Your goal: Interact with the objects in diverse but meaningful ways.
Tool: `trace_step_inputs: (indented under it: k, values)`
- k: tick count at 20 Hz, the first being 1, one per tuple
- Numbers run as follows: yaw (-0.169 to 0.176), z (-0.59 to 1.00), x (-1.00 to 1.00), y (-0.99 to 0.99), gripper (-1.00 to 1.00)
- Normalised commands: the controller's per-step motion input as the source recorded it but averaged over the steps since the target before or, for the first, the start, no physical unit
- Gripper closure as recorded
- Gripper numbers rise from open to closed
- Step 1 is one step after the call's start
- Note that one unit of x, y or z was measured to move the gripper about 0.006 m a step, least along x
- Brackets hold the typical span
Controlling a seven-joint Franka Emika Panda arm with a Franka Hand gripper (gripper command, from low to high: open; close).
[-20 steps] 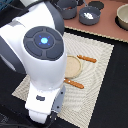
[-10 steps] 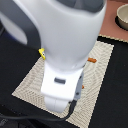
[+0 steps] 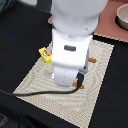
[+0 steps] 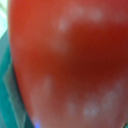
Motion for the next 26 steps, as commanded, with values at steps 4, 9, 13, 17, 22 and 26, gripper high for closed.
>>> trace_step_inputs:
  k: [4,9,13,17,22,26]
  values:
    - [0.0,0.0,-0.8,0.83,1.0]
    - [0.0,-0.09,-0.8,0.82,1.0]
    - [0.0,-0.12,-0.81,0.82,1.0]
    - [0.0,-0.01,-0.83,0.85,1.0]
    - [0.0,-0.02,-0.77,0.88,1.0]
    - [0.0,-0.11,-0.69,0.9,1.0]
